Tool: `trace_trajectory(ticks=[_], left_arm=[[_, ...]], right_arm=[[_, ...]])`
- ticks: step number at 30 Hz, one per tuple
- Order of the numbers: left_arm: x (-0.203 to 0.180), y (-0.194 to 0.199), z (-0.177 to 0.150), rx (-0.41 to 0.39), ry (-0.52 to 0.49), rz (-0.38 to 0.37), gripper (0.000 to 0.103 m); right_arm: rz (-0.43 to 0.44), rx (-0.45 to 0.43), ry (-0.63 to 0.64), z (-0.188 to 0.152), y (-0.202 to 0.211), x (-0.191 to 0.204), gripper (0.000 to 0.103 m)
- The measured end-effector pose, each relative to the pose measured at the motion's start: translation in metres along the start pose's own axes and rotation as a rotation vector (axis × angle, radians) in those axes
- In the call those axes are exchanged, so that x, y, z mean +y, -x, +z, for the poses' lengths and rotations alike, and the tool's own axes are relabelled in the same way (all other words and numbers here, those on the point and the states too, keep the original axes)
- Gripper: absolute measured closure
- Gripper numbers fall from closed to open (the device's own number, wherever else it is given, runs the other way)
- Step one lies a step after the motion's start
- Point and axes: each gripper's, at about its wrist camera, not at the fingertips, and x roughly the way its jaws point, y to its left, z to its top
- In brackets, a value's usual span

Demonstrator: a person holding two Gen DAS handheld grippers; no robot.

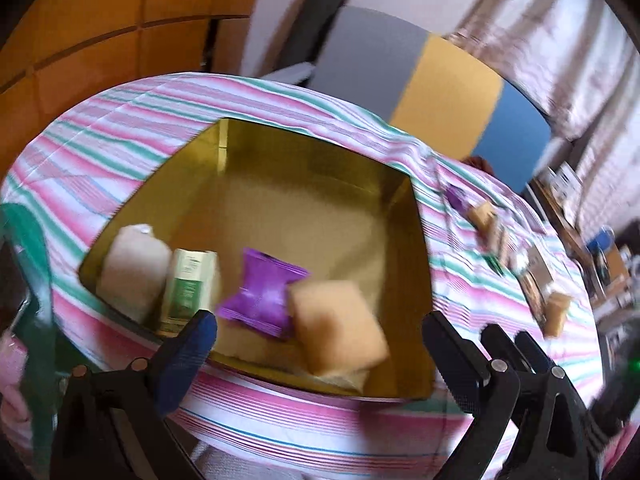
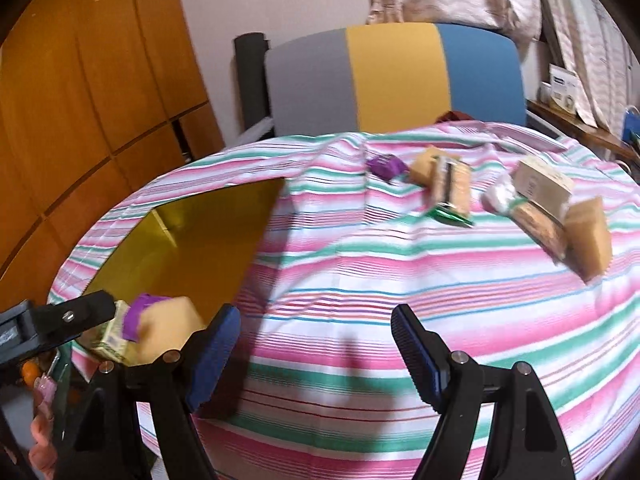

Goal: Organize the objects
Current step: 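Move the right tool back toward the remaining yellow sponge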

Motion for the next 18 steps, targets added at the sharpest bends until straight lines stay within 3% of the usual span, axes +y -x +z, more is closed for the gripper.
trace_trajectory(ticks=[11,18], left_arm=[[-0.057,0.001,-0.031,0.037,-0.172,-0.096,0.0],[-0.082,0.003,-0.043,0.054,-0.242,-0.118,0.0]], right_arm=[[-0.107,0.045,-0.029,-0.018,-0.004,-0.076,0.024],[-0.179,0.076,-0.068,-0.001,-0.02,-0.144,0.024]])
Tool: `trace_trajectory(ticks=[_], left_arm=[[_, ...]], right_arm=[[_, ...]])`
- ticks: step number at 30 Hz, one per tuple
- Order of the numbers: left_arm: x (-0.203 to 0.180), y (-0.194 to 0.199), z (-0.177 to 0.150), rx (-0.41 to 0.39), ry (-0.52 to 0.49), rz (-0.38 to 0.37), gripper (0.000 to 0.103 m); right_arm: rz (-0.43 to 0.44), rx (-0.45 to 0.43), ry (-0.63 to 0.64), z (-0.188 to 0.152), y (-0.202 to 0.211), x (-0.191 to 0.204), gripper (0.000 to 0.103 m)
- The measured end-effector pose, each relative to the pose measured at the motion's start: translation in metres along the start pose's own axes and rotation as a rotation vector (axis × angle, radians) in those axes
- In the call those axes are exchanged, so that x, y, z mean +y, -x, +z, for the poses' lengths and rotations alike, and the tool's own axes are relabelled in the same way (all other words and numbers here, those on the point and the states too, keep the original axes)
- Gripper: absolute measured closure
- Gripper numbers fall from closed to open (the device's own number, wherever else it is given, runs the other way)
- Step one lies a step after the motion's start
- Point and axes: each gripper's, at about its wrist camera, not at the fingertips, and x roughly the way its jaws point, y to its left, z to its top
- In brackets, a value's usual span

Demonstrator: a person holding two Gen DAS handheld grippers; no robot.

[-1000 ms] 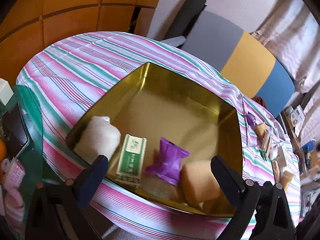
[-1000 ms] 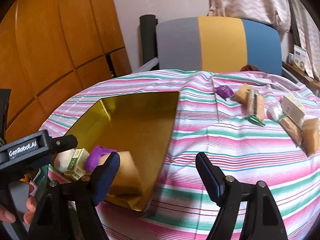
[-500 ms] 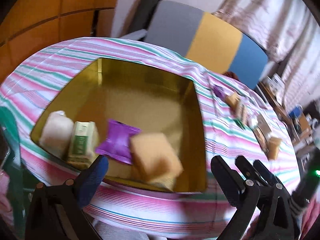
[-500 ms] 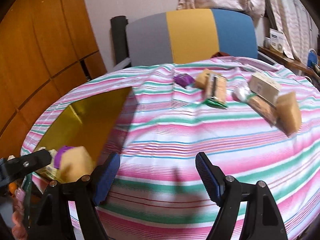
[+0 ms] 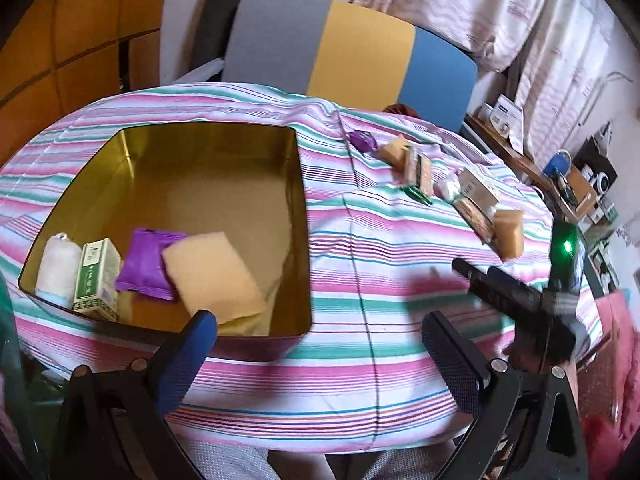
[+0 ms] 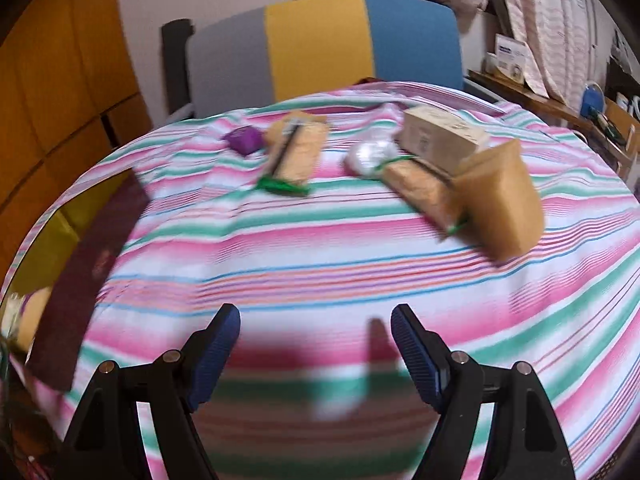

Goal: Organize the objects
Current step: 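Move the right tool back toward the remaining yellow sponge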

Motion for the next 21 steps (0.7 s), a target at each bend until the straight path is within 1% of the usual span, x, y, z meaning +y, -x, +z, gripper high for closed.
trace_trajectory(ticks=[4,7,10,13,18,20,21], left_arm=[[-0.011,-0.004,-0.004,0.026,-0.027,-0.009,0.0],[-0.018,-0.009,-0.009,0.049,-0.042,-0.02,0.0],[-0.023,-0.013,-0.013,0.067,-0.055,-0.016,0.0],[-0.027,-0.017,-0.015,0.082,-0.065,-0.014,0.0],[-0.034,-0.024,-0.019,0.116,-0.076,-0.02,0.0],[-0.037,-0.025,-0.021,0.119,-0.087,-0.024,0.0],[-0.038,-0.025,-0.021,0.121,-0.092,-0.023,0.0]], right_arm=[[-0.044,0.005,-0.026,0.023,-0.015,-0.035,0.024],[-0.065,0.001,-0.021,0.042,-0.025,-0.053,0.024],[-0.109,0.006,-0.012,0.06,-0.036,-0.069,0.024],[-0.108,-0.003,-0.012,0.074,-0.043,-0.08,0.024],[-0.085,0.049,0.025,0.097,-0.065,-0.085,0.024],[-0.068,0.109,0.022,0.101,-0.078,-0.087,0.024],[-0.08,0.124,0.036,0.102,-0.082,-0.086,0.024]])
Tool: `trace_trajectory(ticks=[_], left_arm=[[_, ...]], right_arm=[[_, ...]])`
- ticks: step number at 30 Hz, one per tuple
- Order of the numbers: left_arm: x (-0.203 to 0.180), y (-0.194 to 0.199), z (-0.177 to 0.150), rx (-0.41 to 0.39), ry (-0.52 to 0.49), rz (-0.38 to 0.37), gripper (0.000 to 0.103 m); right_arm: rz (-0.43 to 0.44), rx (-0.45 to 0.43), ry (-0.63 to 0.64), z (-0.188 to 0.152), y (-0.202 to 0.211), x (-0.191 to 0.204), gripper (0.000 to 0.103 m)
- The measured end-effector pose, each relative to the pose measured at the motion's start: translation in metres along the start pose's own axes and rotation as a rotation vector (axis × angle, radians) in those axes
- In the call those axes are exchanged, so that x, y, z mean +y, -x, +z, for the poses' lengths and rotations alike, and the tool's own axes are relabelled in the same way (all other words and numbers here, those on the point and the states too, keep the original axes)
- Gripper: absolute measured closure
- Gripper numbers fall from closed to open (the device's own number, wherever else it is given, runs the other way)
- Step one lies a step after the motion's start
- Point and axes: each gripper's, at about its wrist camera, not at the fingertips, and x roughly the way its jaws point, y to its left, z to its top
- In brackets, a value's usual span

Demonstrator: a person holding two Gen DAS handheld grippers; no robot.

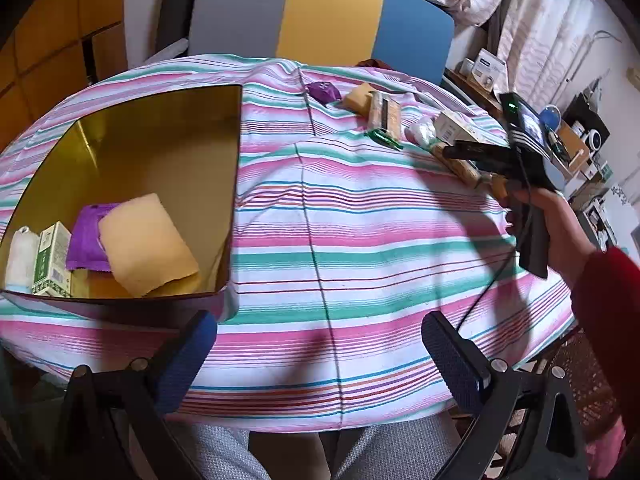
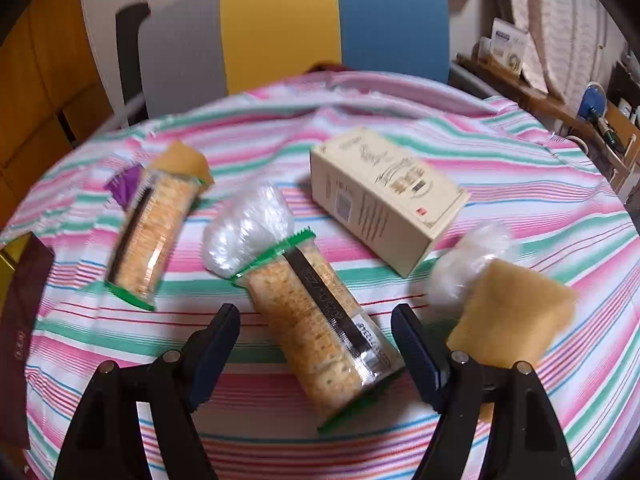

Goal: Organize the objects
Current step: 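Move the right tool back toward the remaining yellow sponge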

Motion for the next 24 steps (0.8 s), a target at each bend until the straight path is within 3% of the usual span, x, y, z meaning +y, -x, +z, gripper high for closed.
trace_trajectory(ticks=[3,5,7,17,20,22,24], left_arm=[[-0.004,-0.001,-0.001,0.003,-0.009,0.002,0.0],[-0.003,-0.002,-0.001,0.006,-0.002,0.0,0.0],[-0.002,-0.004,0.0,0.009,0.01,0.0,0.0],[-0.005,-0.005,0.0,0.012,0.009,0.004,0.0],[-0.005,-0.007,0.0,0.014,0.016,0.008,0.0],[-0.005,-0.008,0.0,0.018,0.025,0.008,0.0],[-0.005,-0.008,0.0,0.02,0.033,0.008,0.0]], right_arm=[[-0.027,0.028,0.1,-0.001,-0.006,0.012,0.029],[-0.035,0.02,0.155,-0.009,-0.002,0.023,0.045],[0.011,0.014,0.153,-0.019,0.006,0.031,0.054],[0.287,-0.046,0.036,-0.082,0.056,0.065,0.055],[0.202,-0.148,-0.065,-0.085,0.076,0.043,0.051],[0.073,-0.243,-0.147,-0.08,0.091,0.018,0.044],[-0.009,-0.301,-0.249,-0.072,0.099,-0.012,0.028]])
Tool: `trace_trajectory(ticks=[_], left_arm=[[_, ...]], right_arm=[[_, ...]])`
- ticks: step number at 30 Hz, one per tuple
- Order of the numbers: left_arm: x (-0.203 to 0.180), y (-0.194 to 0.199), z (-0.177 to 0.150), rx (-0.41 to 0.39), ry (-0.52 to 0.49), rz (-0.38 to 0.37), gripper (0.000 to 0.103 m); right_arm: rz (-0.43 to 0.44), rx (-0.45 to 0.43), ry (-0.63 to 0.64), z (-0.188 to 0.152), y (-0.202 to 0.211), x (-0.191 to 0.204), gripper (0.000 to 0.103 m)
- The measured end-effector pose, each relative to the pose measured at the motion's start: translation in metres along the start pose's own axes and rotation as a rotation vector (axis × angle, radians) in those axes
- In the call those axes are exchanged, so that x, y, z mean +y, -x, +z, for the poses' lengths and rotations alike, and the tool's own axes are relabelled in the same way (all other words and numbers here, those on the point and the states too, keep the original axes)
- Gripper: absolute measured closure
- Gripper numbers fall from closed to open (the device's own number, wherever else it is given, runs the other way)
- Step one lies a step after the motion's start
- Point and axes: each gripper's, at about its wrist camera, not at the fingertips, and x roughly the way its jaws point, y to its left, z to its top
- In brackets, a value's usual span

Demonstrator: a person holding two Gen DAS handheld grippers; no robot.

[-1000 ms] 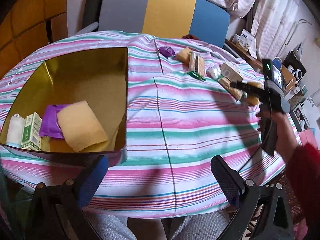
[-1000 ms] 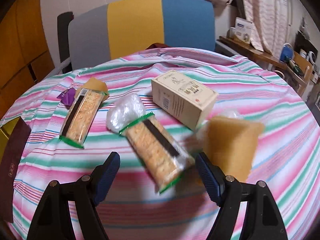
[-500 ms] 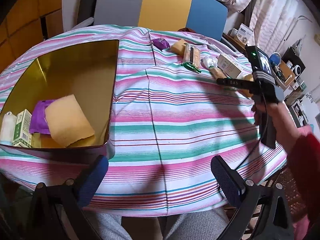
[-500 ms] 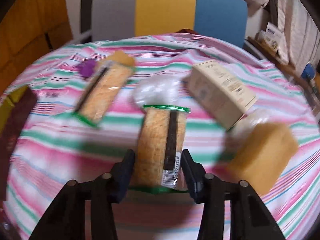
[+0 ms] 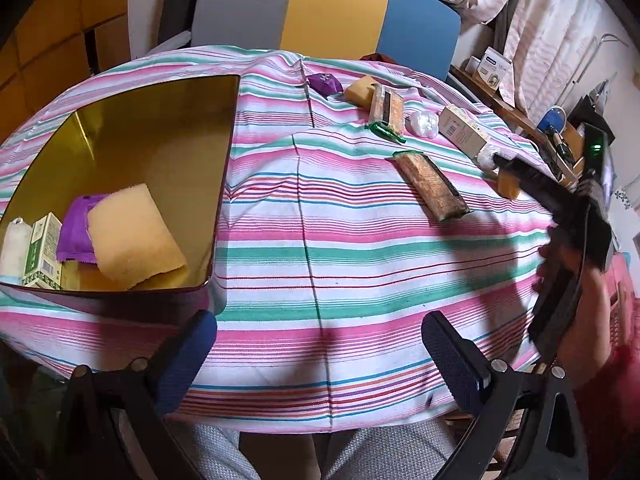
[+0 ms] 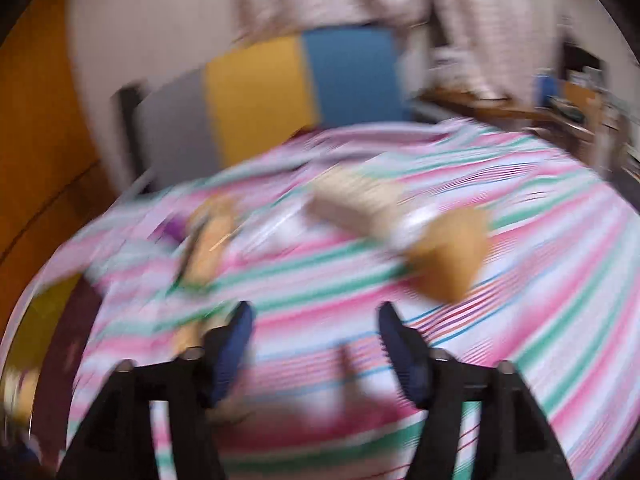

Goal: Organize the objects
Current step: 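Move the right tool back toward the remaining yellow sponge, then grasp the yellow sponge with the right tool and lift it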

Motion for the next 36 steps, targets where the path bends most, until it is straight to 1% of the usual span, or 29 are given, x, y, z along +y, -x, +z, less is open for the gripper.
trace_trajectory(ticks=[1,2,3,6,7,9,10,12,13,14,15,18,21,25,26,27,29,31,34,36], left_arm=[[0.0,0.0,0.0,0.001,0.004,0.001,0.0],[0.0,0.0,0.0,0.001,0.007,0.001,0.0],[-0.001,-0.001,0.0,0.004,0.009,0.001,0.0],[-0.002,-0.003,-0.001,0.013,0.011,0.003,0.0],[-0.003,-0.003,-0.001,0.015,0.009,0.004,0.0],[-0.003,-0.004,0.0,0.018,0.007,0.01,0.0],[-0.003,-0.004,0.001,0.019,0.005,0.011,0.0],[-0.004,-0.003,0.003,0.016,0.002,0.018,0.0],[-0.004,-0.003,0.003,0.013,0.002,0.021,0.0],[-0.005,-0.003,0.004,0.011,0.001,0.023,0.0],[-0.005,-0.004,0.005,0.013,0.001,0.023,0.0],[-0.007,-0.008,0.006,0.022,0.001,0.022,0.0],[-0.01,-0.011,0.008,0.024,0.002,0.026,0.0],[-0.013,-0.014,0.018,0.016,0.048,0.055,0.0],[-0.013,-0.015,0.021,0.011,0.06,0.057,0.0],[-0.015,-0.017,0.025,0.002,0.071,0.064,0.0],[-0.021,-0.019,0.033,-0.017,0.081,0.082,0.0],[-0.029,-0.026,0.044,-0.025,0.083,0.091,0.0],[-0.043,-0.039,0.062,-0.016,0.099,0.065,0.0],[-0.055,-0.049,0.074,-0.015,0.102,0.038,0.0]], right_arm=[[-0.023,-0.006,-0.048,0.009,-0.002,-0.014,0.022],[-0.035,-0.002,-0.086,0.016,-0.006,-0.025,0.022],[-0.049,0.007,-0.155,0.025,-0.013,-0.04,0.022],[-0.052,0.037,-0.334,0.038,-0.034,-0.076,0.022],[-0.046,0.063,-0.42,0.04,-0.045,-0.091,0.022],[-0.001,0.104,-0.528,0.038,-0.063,-0.108,0.022],[0.007,0.122,-0.557,0.036,-0.069,-0.113,0.022],[0.029,0.148,-0.603,0.031,-0.08,-0.121,0.027],[0.047,0.148,-0.61,0.028,-0.084,-0.122,0.029],[0.048,0.126,-0.588,0.027,-0.083,-0.121,0.034],[0.052,0.129,-0.545,0.026,-0.083,-0.117,0.045],[0.074,0.119,-0.448,0.024,-0.078,-0.107,0.048],[0.085,0.1,-0.319,0.015,-0.061,-0.084,0.048],[0.051,0.056,-0.142,-0.005,-0.04,-0.053,0.048],[0.047,0.05,-0.118,-0.008,-0.037,-0.049,0.048],[0.045,0.037,-0.088,-0.014,-0.031,-0.044,0.048],[0.041,-0.008,-0.004,-0.017,-0.023,-0.026,0.048],[0.042,-0.032,0.078,-0.019,-0.021,-0.009,0.048],[0.041,-0.035,0.171,-0.024,-0.021,0.01,0.048],[0.008,-0.039,0.174,-0.025,-0.022,0.01,0.048]])
